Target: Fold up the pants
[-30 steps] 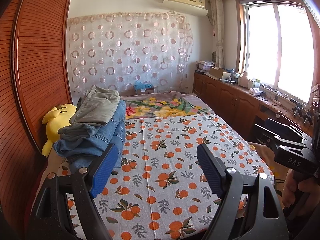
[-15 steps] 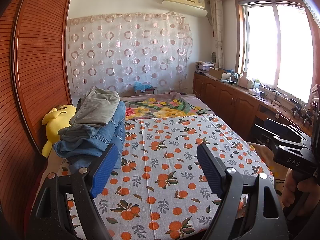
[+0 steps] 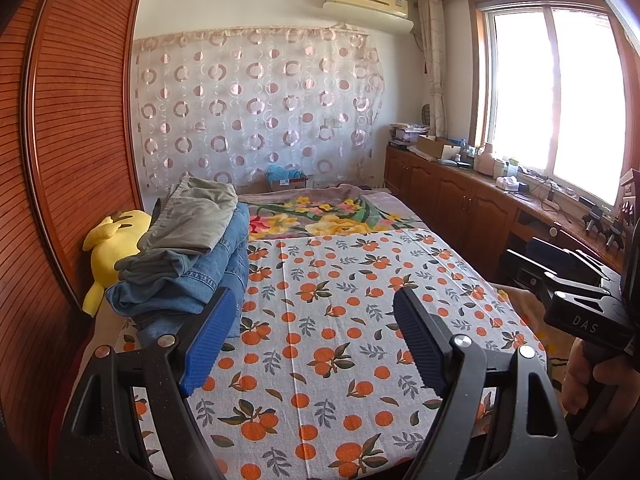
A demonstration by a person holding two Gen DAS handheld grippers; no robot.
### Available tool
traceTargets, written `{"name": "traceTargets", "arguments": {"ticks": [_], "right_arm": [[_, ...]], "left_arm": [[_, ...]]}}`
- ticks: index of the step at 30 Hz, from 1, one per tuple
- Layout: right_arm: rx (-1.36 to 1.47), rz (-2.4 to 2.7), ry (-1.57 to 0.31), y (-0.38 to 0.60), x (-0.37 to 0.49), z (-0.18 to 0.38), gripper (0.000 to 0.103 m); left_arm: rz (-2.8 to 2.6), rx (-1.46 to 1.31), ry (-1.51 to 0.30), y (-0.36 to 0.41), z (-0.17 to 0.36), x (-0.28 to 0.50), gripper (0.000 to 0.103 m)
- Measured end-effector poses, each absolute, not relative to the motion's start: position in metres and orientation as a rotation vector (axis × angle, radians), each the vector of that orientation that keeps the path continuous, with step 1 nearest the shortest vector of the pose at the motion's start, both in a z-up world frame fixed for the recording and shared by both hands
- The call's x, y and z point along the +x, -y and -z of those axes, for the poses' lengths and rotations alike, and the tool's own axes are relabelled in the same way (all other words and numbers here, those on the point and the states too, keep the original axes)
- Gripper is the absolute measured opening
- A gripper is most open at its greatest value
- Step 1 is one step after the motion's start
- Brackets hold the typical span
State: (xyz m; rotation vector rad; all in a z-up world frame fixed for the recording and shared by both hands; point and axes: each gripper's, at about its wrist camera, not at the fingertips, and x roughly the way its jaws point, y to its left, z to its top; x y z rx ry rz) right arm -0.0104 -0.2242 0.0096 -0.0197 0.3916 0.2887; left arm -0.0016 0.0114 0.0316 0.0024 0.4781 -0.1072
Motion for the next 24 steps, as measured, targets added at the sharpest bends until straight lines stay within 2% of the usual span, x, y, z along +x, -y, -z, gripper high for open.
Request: {"name": "traceTargets", "arguments": {"ticks": [24], "right_arm": [[-0.014, -0.287, -0.397, 0.2226, -0.0111, -0.0081, 0.078]], "left_arm": [[0.108, -0.002, -0.478, -0.0129, -0.0297, -0.0021, 0.082]]}}
